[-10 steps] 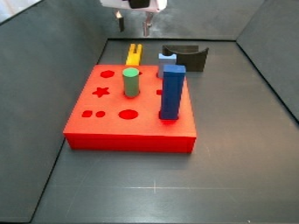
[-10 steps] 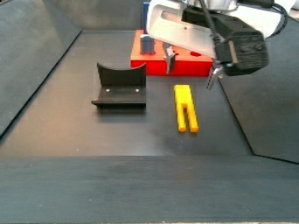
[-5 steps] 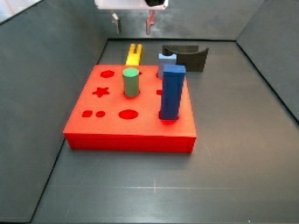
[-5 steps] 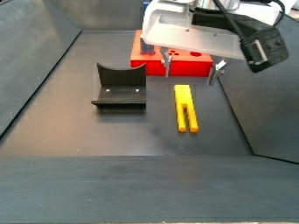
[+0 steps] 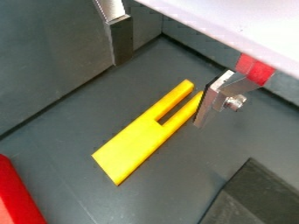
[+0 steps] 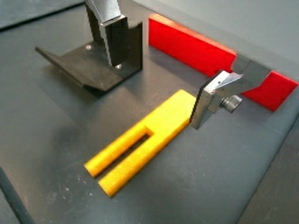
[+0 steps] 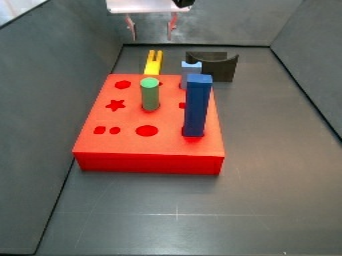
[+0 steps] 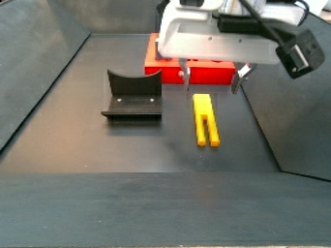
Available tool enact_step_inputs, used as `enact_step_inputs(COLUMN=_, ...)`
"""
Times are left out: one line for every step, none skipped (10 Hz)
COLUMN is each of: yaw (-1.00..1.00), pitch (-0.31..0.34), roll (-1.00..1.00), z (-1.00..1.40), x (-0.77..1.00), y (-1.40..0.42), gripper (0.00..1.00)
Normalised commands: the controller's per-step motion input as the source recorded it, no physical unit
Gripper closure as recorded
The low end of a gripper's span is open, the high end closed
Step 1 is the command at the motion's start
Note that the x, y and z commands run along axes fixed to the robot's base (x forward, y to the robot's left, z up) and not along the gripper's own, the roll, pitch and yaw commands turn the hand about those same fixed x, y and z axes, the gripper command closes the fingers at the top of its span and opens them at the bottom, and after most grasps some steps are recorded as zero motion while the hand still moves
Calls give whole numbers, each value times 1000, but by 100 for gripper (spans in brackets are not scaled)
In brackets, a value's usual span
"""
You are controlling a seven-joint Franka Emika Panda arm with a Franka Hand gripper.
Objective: Pick up the square-circle object. Move up. Rotate the square-circle object. Place the square-circle object on the fixture. Regrasp the square-circle object. Move to above the board. Insert the square-circle object.
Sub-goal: Rotate the square-circle object.
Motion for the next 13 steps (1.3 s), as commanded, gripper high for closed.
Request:
enact_step_inputs(yaw=-52, pitch=-37, roll=-3, z=-1000, x=23, y=0, gripper=0)
enact_step_inputs(yaw=-41, pitch=-57, roll=-25, z=-1000, x=28, y=2, gripper=0)
enact_step_inputs(yaw=-31, pitch=-70, roll=-44, z=-1000, x=30, y=5, gripper=0)
enact_step_inputs(yaw=-22, pitch=-77, roll=-65, z=-1000, x=36, y=9, gripper=0)
enact_step_inputs(yaw=-13, pitch=-79, roll=-86, z=-892, x=40, y=13, gripper=0)
enact_step_inputs(yaw=-5, pitch=-85, roll=-110, z=-755, x=38, y=13, gripper=0)
enact_step_inputs(yaw=-1, pitch=-98, roll=-123, z=-657, x=38, y=13, gripper=0)
enact_step_inputs(yaw=3, pitch=-109, roll=-134, z=-572, x=32, y=10, gripper=0)
enact_step_inputs(yaw=6, pitch=-121, roll=-146, z=-469, x=30, y=13, gripper=0)
enact_step_inputs(yaw=7, pitch=-130, roll=-154, z=-394, x=26, y=13, gripper=0)
enact_step_inputs(yaw=7, pitch=-132, roll=-163, z=-326, x=26, y=15, gripper=0)
enact_step_inputs(yaw=6, pitch=-142, roll=-172, z=-241, x=23, y=16, gripper=0)
enact_step_inputs(yaw=5, pitch=-145, roll=-178, z=-181, x=19, y=17, gripper=0)
